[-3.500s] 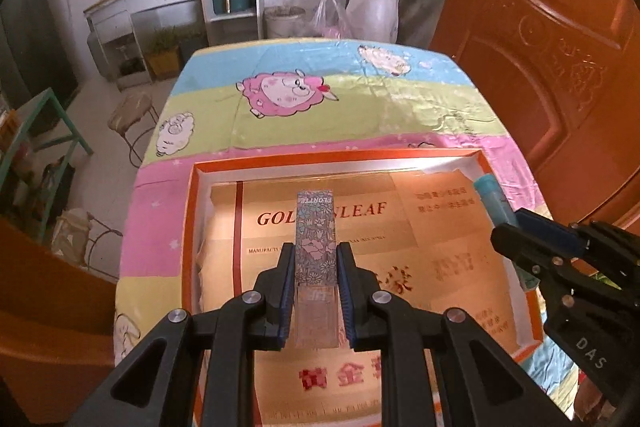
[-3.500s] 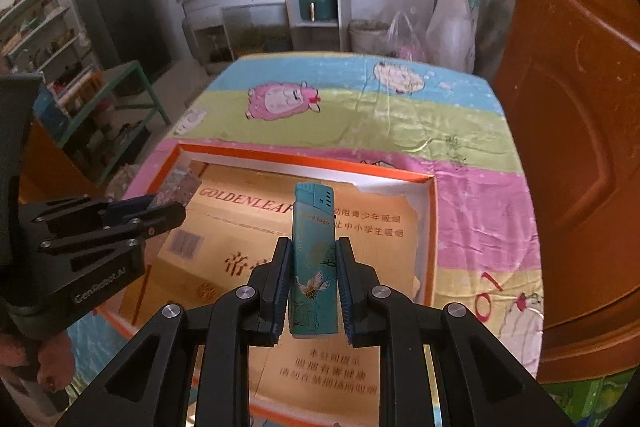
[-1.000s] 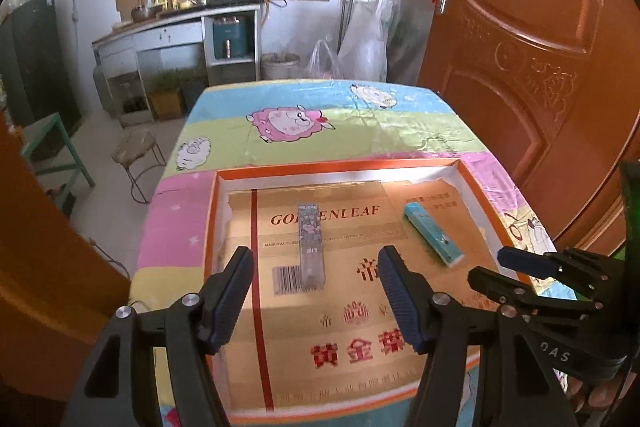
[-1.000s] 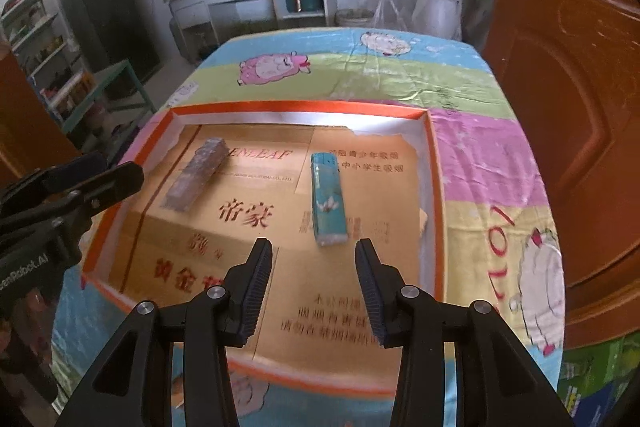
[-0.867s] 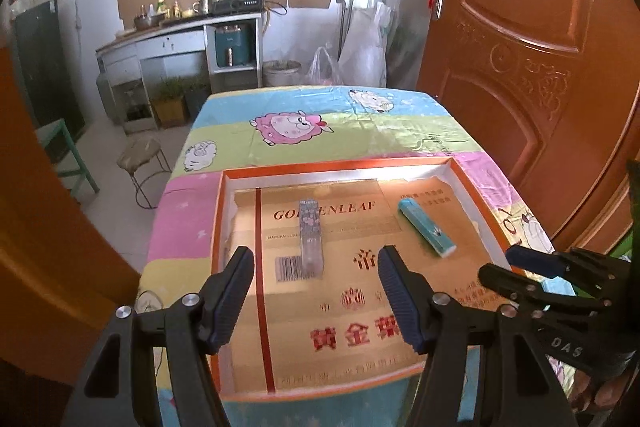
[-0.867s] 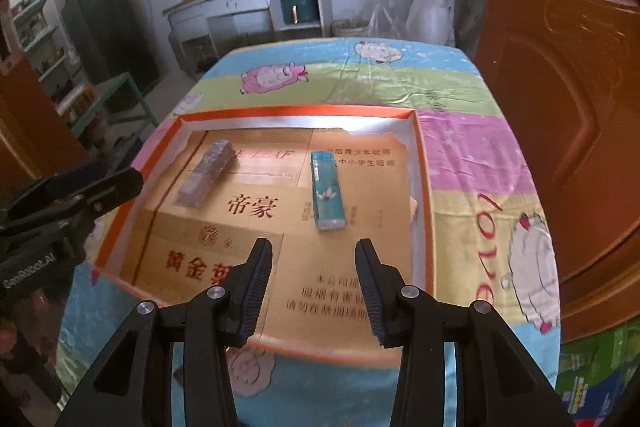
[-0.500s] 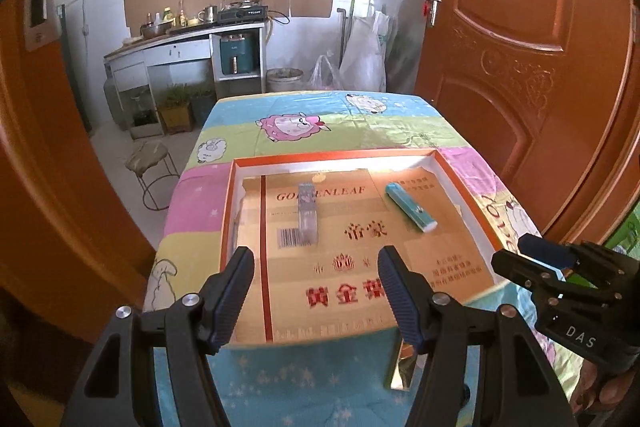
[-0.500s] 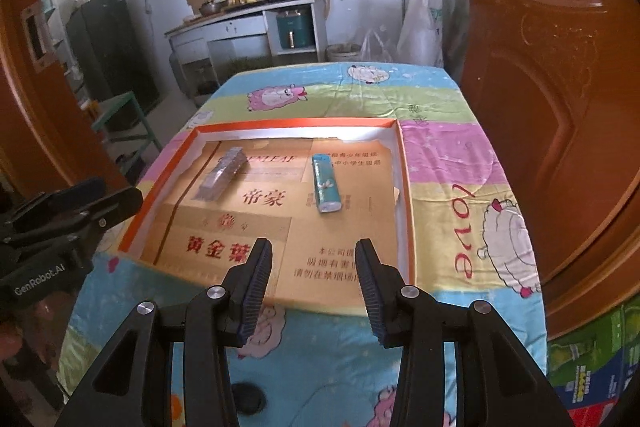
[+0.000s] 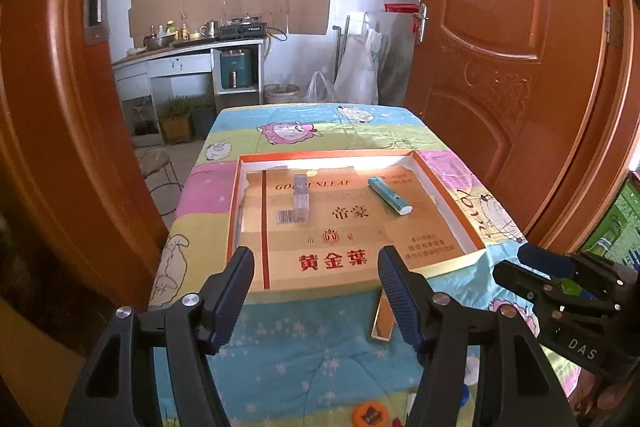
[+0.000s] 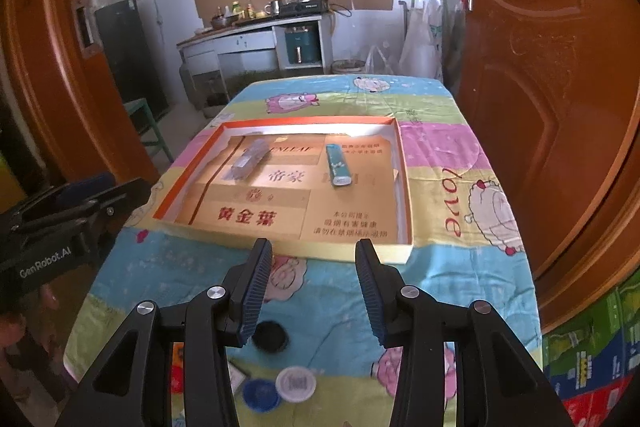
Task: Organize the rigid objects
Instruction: 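Withdraw both tools from the tray box back toward the bottle caps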
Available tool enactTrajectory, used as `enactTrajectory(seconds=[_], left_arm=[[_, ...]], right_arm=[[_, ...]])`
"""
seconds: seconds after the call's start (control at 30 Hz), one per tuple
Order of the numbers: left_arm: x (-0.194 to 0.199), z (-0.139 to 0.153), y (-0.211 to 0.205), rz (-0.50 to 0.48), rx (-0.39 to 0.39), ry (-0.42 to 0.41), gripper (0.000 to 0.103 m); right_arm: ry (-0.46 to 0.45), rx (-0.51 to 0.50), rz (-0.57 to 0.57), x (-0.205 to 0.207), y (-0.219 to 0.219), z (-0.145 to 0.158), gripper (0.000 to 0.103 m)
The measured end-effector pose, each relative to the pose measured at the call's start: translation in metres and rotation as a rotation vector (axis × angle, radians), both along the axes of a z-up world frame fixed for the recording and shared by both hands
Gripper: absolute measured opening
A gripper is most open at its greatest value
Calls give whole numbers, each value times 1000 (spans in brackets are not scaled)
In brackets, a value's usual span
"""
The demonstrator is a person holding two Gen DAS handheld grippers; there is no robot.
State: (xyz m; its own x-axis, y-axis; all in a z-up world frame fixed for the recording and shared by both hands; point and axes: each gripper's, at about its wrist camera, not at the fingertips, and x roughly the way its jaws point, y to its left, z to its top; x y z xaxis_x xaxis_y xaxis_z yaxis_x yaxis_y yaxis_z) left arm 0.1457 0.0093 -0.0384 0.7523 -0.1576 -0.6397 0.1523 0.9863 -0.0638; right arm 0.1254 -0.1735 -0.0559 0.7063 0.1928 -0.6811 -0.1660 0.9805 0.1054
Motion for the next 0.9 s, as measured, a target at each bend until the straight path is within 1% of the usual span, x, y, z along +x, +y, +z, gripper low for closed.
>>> enactTrajectory(seconds=[0.3, 0.53, 0.63, 0.9], left_arm=[[-33, 4, 3, -12, -6, -35, 64], [-59, -3, 8, -18, -13, -49, 64], [-69, -8, 9, -21, -16, -46, 64], [-95, -34, 5, -54, -15, -12, 64]], right_arm=[[-17, 11, -3, -36, 2, 1, 45], [-32, 18, 24, -67, 6, -4, 45], [-30, 11, 56, -81, 11, -13, 45], [19, -4, 153, -114, 32, -44, 45]])
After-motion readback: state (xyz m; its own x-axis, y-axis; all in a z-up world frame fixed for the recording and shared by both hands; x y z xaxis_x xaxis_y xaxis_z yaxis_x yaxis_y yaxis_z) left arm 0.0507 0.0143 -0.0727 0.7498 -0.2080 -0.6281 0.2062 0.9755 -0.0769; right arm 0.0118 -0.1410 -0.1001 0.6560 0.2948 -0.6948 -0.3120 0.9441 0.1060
